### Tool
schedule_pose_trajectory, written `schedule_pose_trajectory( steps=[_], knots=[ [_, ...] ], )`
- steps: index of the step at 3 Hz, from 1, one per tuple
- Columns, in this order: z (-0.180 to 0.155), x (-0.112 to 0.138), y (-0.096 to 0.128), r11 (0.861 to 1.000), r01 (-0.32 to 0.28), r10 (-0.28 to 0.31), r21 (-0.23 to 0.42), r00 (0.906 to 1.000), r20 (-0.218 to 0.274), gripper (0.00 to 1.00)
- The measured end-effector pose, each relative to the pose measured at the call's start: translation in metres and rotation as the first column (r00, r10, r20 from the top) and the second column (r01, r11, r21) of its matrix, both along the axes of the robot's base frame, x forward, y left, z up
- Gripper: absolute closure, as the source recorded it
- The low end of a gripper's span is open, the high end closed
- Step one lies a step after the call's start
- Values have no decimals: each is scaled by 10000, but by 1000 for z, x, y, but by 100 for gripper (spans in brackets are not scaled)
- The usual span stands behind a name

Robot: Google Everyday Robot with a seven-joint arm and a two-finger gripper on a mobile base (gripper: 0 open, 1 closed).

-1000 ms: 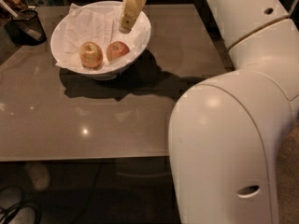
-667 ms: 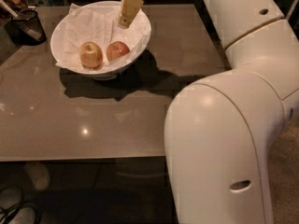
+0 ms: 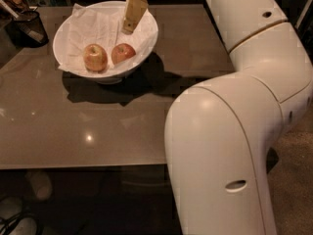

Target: Pick apple from white bowl

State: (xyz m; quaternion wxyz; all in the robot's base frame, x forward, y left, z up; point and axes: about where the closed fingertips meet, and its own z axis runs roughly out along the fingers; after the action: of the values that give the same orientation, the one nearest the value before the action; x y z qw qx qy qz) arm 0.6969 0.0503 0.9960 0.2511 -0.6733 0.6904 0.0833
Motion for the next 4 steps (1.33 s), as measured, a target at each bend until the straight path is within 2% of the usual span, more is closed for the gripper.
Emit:
schedule_pose_trajectory(
  steps=[2, 4],
  knots=[
    [-24, 4, 8, 9991, 152, -125, 385, 9974, -711, 31],
    [-41, 4, 8, 9967, 468, -379, 656, 9906, -1313, 31]
  ],
)
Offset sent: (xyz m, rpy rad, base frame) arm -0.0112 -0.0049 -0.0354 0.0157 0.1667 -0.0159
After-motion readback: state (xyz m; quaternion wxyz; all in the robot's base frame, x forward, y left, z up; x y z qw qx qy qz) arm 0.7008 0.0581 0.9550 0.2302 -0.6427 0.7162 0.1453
